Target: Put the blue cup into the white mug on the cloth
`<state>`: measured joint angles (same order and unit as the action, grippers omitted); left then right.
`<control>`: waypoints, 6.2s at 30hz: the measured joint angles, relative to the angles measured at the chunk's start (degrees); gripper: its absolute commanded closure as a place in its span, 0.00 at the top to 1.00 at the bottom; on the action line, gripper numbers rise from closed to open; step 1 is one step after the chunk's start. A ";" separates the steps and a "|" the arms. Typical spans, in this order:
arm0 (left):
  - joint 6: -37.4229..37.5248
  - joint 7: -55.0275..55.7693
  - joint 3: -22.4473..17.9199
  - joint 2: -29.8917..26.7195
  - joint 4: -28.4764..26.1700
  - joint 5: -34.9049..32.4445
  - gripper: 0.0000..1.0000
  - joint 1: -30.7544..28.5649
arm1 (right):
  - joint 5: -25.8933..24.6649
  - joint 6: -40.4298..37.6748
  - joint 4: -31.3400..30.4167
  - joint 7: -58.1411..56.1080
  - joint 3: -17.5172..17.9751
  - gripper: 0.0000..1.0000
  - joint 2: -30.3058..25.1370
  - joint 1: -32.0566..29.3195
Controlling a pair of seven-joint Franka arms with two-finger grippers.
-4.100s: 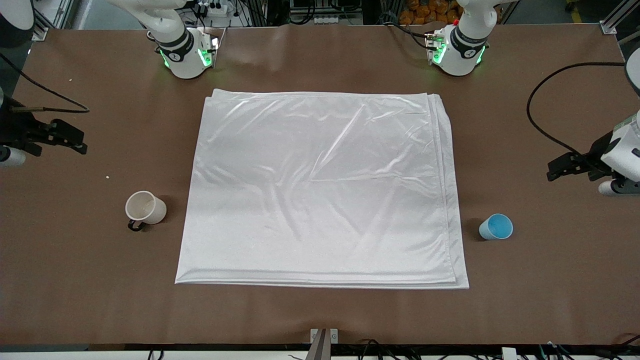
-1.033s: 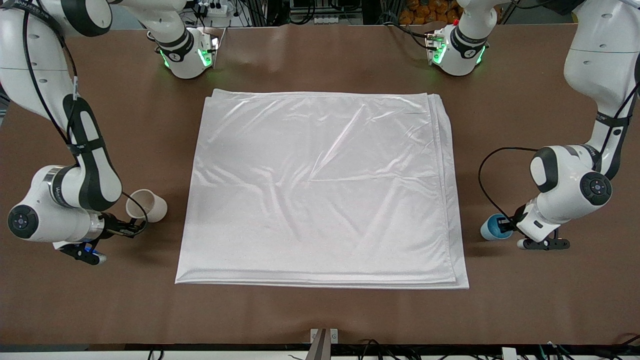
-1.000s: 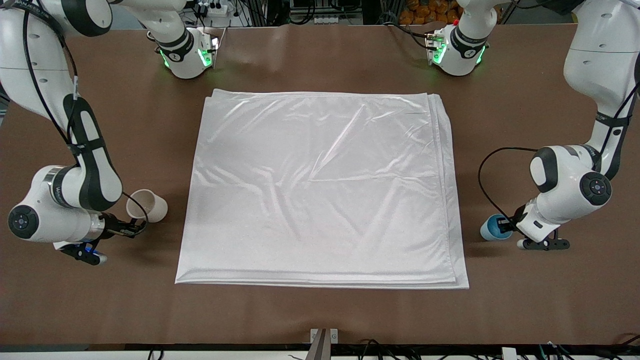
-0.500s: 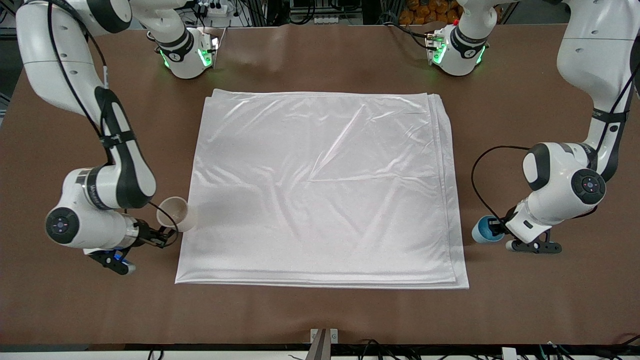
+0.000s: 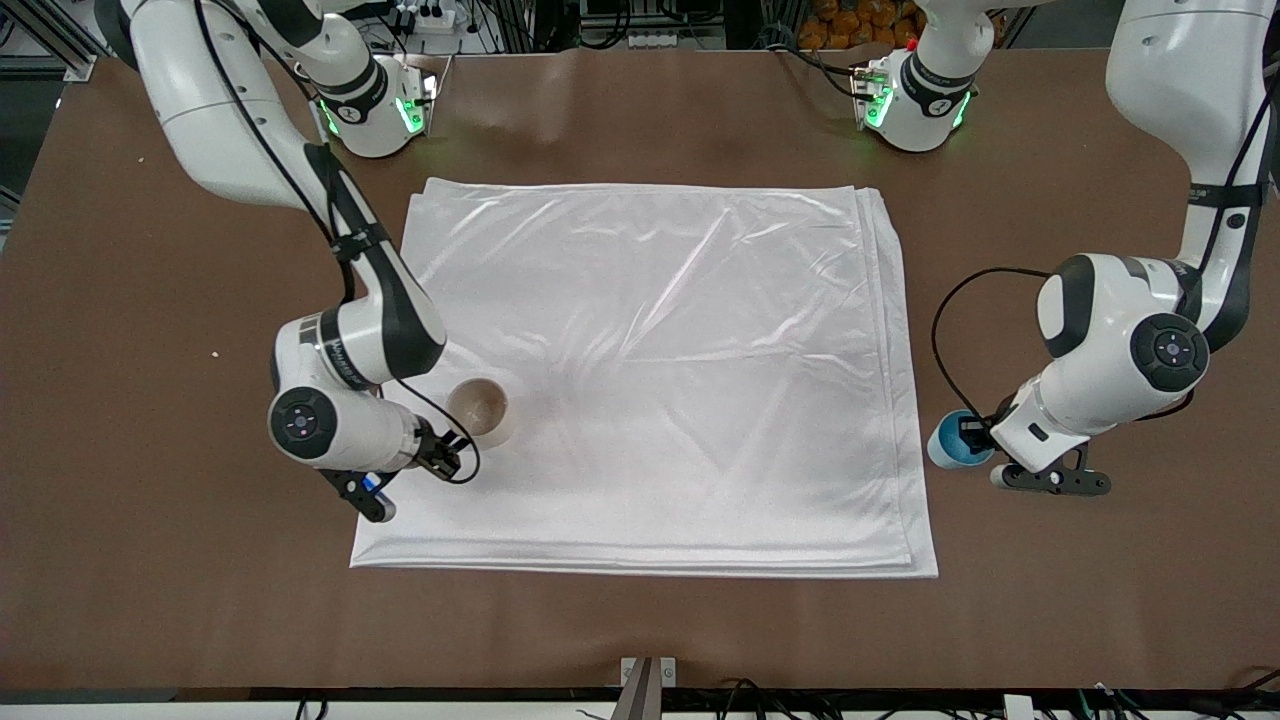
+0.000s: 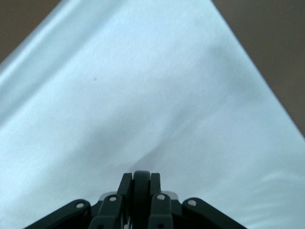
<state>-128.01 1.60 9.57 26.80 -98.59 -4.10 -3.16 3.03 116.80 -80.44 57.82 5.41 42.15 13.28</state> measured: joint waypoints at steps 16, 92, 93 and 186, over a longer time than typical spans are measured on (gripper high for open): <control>5.75 7.00 0.44 -4.27 1.46 -0.32 0.00 6.92 | 0.55 0.19 1.52 21.12 0.00 0.00 0.00 10.39; 1.39 47.62 7.98 7.39 12.50 -0.34 0.00 31.58 | -0.17 -8.85 6.58 -39.00 -3.74 1.00 1.22 -15.20; 0.90 47.77 7.60 7.74 12.54 -0.34 0.00 32.04 | -0.17 -8.85 6.59 -40.42 -3.74 1.00 0.85 -15.78; 29.02 15.36 1.37 -23.28 8.09 3.05 1.00 6.61 | -4.44 -26.29 -7.98 -52.91 -2.12 1.00 -44.09 -14.59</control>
<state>-99.00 16.96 10.94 3.53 -90.51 -1.06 3.45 -1.40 90.51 -88.42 4.90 3.29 -1.94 -1.31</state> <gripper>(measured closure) 0.000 0.000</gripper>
